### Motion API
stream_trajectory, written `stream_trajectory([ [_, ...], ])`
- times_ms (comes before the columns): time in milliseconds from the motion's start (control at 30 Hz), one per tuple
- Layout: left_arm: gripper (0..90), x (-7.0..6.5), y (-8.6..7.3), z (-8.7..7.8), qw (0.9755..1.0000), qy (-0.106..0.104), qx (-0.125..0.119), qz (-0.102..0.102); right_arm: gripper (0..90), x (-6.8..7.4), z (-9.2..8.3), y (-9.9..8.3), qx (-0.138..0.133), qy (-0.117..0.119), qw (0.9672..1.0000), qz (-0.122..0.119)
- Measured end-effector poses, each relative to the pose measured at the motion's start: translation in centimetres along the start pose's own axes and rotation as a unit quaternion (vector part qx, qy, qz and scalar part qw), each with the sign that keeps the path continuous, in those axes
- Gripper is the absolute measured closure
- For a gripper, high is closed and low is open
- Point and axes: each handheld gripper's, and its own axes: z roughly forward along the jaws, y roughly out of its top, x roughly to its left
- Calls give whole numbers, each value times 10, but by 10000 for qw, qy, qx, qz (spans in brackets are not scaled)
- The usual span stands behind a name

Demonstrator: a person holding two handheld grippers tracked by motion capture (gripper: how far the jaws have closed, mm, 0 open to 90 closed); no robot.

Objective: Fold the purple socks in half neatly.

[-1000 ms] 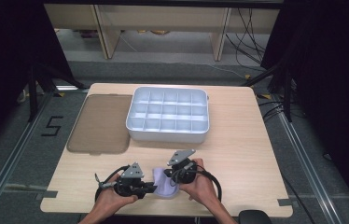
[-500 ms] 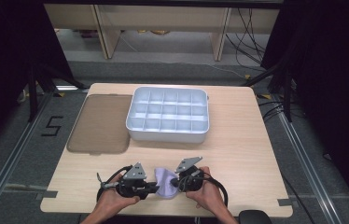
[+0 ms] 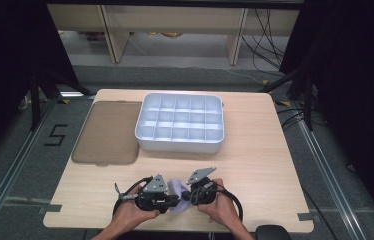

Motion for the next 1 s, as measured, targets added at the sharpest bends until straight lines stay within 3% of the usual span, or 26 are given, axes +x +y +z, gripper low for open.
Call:
stream_trajectory([
  [33, 820, 0, 1, 2, 9999, -42, -18, 105, 900, -1, 1, -1, -82, 61, 9999, 51],
  [133, 821, -1, 1, 7, 9999, -25, 80, 69, 895, -5, -1, -2, -21, 71, 10000, 41],
  [167, 821, -1, 1, 10, 9999, -60, 75, 135, 891, -4, -2, -2, -27, 170, 9998, 138],
  [200, 822, -1, 1, 12, 9999, -53, 143, 59, 886, -6, -1, -3, -152, 123, 9998, 104],
  [267, 822, 1, 1, 14, 9996, -64, 174, 193, 885, -9, -7, -3, -164, 97, 9997, 122],
  [300, 823, 0, 2, 15, 9997, -86, 180, 138, 885, -11, -12, -3, -190, 82, 9997, 162],
  [367, 823, -1, 1, 17, 9997, -78, 202, 70, 885, -15, -23, -1, -407, -35, 9990, 164],
  [467, 822, 0, 2, 19, 9994, -95, 264, 208, 886, -19, -37, 7, -767, -152, 9969, 45],
  [533, 822, -1, 2, 21, 9996, -128, 226, 91, 886, -16, -42, 13, -808, -123, 9967, 22],
  [600, 822, -2, 2, 22, 9997, -117, 228, 22, 886, -12, -40, 19, -807, -63, 9967, -75],
  [667, 822, 0, 2, 21, 9993, -90, 303, 188, 886, -8, -35, 23, -750, -1, 9971, -142],
  [733, 821, -2, 2, 21, 9995, -120, 284, 53, 886, -4, -28, 26, -643, 128, 9977, -175],
  [800, 821, -1, 2, 21, 9995, -125, 283, 60, 886, -2, -23, 28, -551, 174, 9981, -222],
  [867, 818, -2, 1, 22, 9997, -129, 215, 9, 889, -4, -17, 28, -432, 89, 9984, -349],
  [900, 811, -1, 1, 20, 9995, -91, 287, 96, 890, -5, -14, 27, -289, -17, 9989, -368],
  [933, 798, -2, 1, 20, 9996, -165, 232, 30, 891, -6, -9, 24, -209, -53, 9993, -301],
  [1000, 780, -2, 2, 15, 9996, -184, 171, 110, 896, -8, -5, 20, -57, -27, 9998, -172],
])
